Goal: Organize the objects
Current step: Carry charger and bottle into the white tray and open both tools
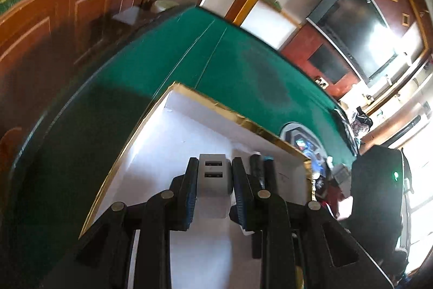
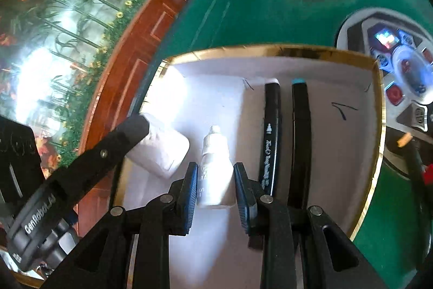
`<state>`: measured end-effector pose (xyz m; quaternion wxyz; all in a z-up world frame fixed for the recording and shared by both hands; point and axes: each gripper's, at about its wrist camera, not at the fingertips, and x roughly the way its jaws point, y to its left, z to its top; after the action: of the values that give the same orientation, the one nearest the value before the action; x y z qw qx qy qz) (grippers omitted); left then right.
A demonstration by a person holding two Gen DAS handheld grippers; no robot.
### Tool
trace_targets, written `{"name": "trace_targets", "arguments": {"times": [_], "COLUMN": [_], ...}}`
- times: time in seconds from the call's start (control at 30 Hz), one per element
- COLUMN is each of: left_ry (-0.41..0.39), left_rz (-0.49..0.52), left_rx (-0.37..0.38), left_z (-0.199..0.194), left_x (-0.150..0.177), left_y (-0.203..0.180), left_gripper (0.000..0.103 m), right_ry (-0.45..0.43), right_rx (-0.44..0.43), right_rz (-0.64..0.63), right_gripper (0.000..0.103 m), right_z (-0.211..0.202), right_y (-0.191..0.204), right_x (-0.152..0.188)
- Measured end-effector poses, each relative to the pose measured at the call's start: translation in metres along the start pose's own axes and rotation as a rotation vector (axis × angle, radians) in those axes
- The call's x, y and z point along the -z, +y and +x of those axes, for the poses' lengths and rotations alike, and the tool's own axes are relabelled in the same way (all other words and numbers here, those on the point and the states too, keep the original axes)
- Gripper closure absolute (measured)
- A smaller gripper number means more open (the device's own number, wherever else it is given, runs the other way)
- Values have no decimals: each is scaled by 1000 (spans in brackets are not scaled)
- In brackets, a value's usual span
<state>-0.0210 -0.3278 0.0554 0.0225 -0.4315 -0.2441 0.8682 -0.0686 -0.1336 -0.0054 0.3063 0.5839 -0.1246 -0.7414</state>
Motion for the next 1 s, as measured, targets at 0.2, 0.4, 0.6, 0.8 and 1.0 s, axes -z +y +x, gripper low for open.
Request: {"name": "trace_targets", "arguments": {"times": [0.2,0.4,0.6,0.8,1.0], "left_ry": [33,30,-8,-68,-124], "left_rz": [20,32,12,-38,6], "left_rx": [4,14,31,-9,-105], "left_z": [24,40,35,5,-14], "left_x": [-1,-7,-8,6,53], "left_y": [-8,-16,-16,-7,-6], "left_gripper": [79,75,37,28,26], "right_ry": [-40,-93,-137,-246,-361], "right_rx": [97,191,150,123,122], "right_rz": [-26,-67,-84,-118,-89], "right_gripper": [74,74,60,35,23], "right_z": [-10,-14,-30,-75,-130], "right_y": [-4,-5,-4,6,-16], "right_x": [-6,-11,-8,12,44]}}
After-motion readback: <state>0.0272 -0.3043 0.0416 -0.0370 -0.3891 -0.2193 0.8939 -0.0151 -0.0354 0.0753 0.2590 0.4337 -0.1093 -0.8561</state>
